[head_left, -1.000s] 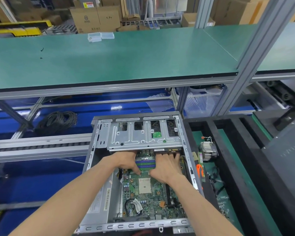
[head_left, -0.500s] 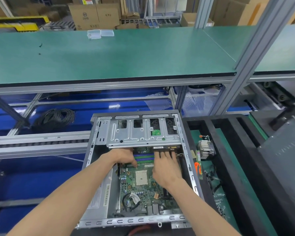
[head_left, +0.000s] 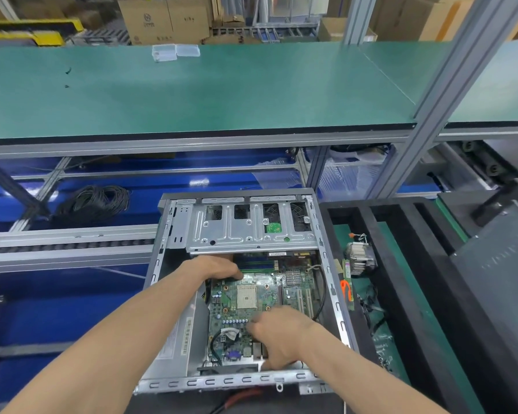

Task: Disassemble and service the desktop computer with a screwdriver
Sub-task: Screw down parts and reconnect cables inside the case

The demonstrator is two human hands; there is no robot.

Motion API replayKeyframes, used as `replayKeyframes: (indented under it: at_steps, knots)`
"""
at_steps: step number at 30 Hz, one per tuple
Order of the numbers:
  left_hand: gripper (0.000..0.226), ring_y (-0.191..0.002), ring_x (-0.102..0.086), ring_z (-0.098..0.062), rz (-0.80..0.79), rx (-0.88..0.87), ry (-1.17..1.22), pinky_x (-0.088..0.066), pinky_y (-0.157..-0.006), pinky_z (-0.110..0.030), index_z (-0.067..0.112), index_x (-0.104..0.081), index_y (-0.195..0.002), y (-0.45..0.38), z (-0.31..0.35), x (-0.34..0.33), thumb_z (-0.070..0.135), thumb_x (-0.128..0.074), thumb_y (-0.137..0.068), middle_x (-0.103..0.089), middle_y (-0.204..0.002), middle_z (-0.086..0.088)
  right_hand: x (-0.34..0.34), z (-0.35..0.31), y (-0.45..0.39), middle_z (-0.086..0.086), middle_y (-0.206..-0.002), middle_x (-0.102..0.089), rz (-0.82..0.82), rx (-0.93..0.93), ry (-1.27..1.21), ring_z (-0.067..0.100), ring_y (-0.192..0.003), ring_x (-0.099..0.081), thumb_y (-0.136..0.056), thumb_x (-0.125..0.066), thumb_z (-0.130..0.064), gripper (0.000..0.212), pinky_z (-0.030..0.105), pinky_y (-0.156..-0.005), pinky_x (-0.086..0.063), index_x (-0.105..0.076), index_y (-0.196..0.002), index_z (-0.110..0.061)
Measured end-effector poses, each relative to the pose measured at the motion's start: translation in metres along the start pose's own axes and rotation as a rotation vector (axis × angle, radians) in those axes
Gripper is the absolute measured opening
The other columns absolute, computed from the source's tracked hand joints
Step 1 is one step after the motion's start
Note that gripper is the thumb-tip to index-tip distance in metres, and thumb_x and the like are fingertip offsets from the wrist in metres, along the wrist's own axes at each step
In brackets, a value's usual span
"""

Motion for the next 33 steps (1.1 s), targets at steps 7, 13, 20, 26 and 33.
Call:
replayKeyframes:
  at_steps: [7,13,20,26,33]
  knots:
    - [0.027,-0.08,-0.043,-0.008,0.058,-0.007,0.034,-0.031,-0.081,-0.035,0.034,-0.046,-0.077,-0.001,-0.004,0.003,0.057,-0.054,-0.088,-0.04,-0.085,0.014,0.009,-0.009,-0.003,0.008,-0.079,-0.051,-0.009,0.081,0.015,0.028,-0.077,-0.056,-0.089,-0.07,-0.01,0.014,0.043,-0.074,-0.055,-0.057,-0.095,-0.008]
    - [0.071,-0.143,-0.034,-0.024,0.051,-0.008,0.036,-0.028,-0.103,-0.036,0.023,-0.046,-0.146,-0.001,-0.003,0.003,0.064,-0.054,-0.088,-0.035,-0.159,-0.002,0.015,-0.002,0.006,0.007,-0.074,-0.057,0.035,0.066,-0.036,0.026,-0.07,-0.061,-0.079,-0.069,-0.016,0.017,0.034,-0.06,-0.048,-0.061,-0.091,-0.007]
    - [0.08,-0.147,-0.031,-0.026,0.101,-0.056,-0.058,-0.027,-0.113,-0.036,0.014,-0.027,-0.156,0.011,0.01,0.005,0.059,-0.051,-0.095,-0.029,-0.162,-0.006,0.021,-0.002,0.012,0.008,-0.072,-0.061,0.075,0.087,-0.028,0.023,-0.068,-0.064,-0.076,-0.068,-0.019,0.015,0.035,-0.063,-0.055,-0.06,-0.081,-0.006]
    - [0.077,-0.107,-0.054,-0.022,0.143,-0.217,-0.381,-0.045,-0.09,-0.035,0.014,-0.038,-0.147,0.034,0.029,-0.002,0.063,-0.057,-0.09,-0.056,-0.134,-0.007,0.026,-0.001,0.014,0.008,-0.069,-0.059,0.089,0.074,-0.034,0.024,-0.067,-0.062,-0.073,-0.067,-0.013,0.013,0.035,-0.062,-0.055,-0.06,-0.08,-0.006]
    - [0.017,-0.098,-0.054,-0.021,0.144,-0.626,-0.731,-0.051,-0.081,-0.04,0.024,-0.064,-0.093,0.097,0.085,-0.035,0.036,-0.068,-0.083,-0.056,-0.109,0.0,0.025,-0.001,0.012,0.004,-0.064,-0.052,0.119,0.077,-0.041,0.022,-0.059,-0.051,-0.072,-0.07,-0.016,0.015,0.03,-0.057,-0.043,-0.06,-0.079,-0.007]
Point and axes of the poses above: each hand's wrist, its own y-axis away from the middle knuckle, its own x-axis out of the back of the hand, z = x × y, the point moved 9 cm from there along -y, towards the middle knuckle
